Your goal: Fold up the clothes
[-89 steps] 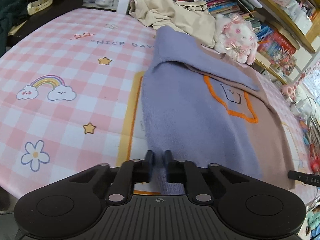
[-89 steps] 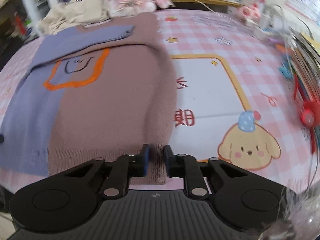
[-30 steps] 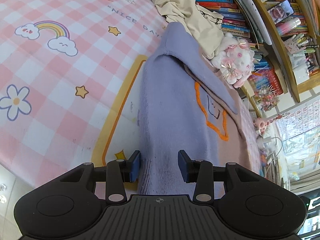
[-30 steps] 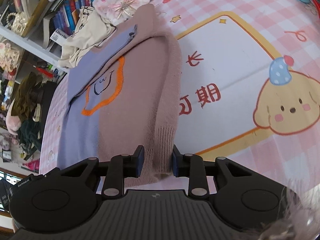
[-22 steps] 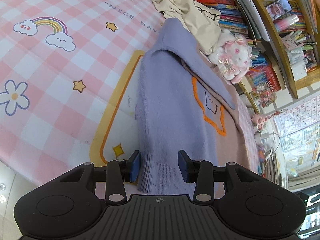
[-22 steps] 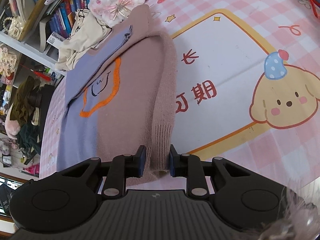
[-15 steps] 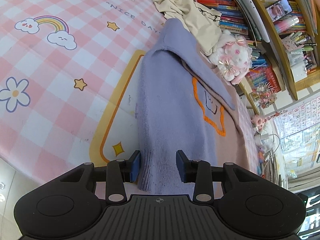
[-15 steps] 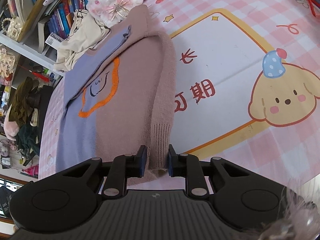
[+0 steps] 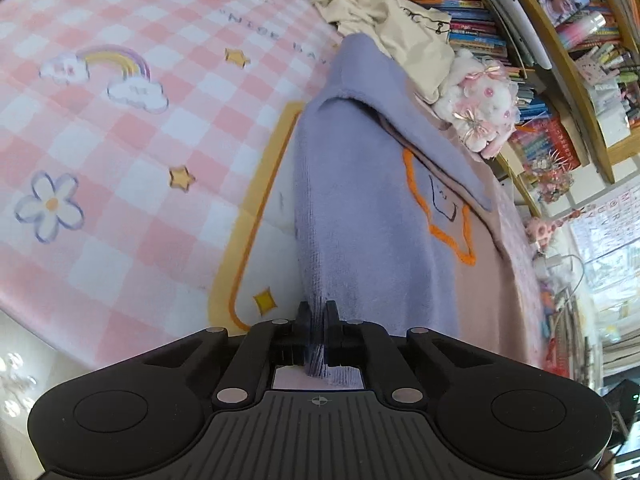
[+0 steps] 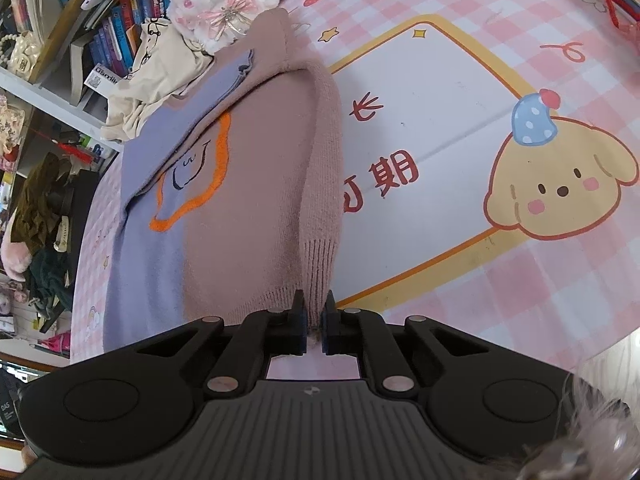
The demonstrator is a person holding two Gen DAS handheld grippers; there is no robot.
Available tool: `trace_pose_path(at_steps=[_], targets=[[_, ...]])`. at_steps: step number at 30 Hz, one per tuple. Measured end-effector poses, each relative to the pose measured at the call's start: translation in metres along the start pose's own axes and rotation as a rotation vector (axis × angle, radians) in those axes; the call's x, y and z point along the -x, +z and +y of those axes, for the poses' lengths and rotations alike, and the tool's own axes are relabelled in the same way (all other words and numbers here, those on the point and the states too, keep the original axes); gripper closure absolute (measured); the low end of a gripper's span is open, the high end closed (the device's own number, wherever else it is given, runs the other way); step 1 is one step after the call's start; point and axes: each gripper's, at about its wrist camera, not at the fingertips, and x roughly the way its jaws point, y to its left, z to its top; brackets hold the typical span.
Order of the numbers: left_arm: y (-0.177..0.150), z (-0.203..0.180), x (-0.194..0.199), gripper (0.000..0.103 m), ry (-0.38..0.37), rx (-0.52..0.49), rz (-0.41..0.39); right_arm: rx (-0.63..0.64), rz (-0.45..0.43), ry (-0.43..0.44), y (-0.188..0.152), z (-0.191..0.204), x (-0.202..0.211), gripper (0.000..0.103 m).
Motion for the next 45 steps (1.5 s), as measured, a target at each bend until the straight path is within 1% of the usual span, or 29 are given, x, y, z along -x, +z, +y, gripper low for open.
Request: trace_pose_path(at_steps=[4,10,14,16,18,22,30,34,38,42,45], targets=[[0.003,-0.007,0.013,0.099,-0.002,-0.033,-0.030,0.042,0.002,0.007,-0.002,0.007,0.003,0.096],[0.002,0.005,0.003,0.098,-0.017,0.010,0.023,0.023,0.015,0.005,-0.002,-0.001,-0.001,0.095],[0.002,0.011,-0.005,0.093,-0.027,0.045,0.037,0.022,0.010,0.014,-0.002,-0.001,-0.002,0.094],[0.002,0.016,-0.006,0.093,-0.058,0.078,0.030,0.024,0.008,0.016,-0.002,0.000,-0.002,0.094],[0.002,0.019,-0.007,0.098,-0.077,0.099,0.026,0.032,0.005,0.012,-0.002,0.000,-0.002,0.096],[0.000,0.017,-0.005,0.099,-0.063,0.078,0.018,0.035,-0.004,-0.004,-0.004,0.001,0.000,0.096],[-0.011,0.026,0.022,0.099,-0.143,0.098,0.021,0.000,-0.031,0.020,-0.015,0.003,0.028,0.096],[-0.016,0.030,0.035,0.099,-0.183,0.109,0.022,-0.019,-0.043,0.017,-0.028,0.004,0.042,0.097],[-0.024,0.038,0.046,0.099,-0.214,0.121,0.032,-0.009,-0.060,0.010,-0.044,0.012,0.057,0.097],[-0.023,0.043,0.056,0.099,-0.248,0.126,0.029,0.000,-0.090,0.013,-0.052,0.022,0.071,0.097],[-0.016,0.042,0.060,0.099,-0.281,0.128,0.013,0.022,-0.124,0.016,-0.051,0.032,0.081,0.097]])
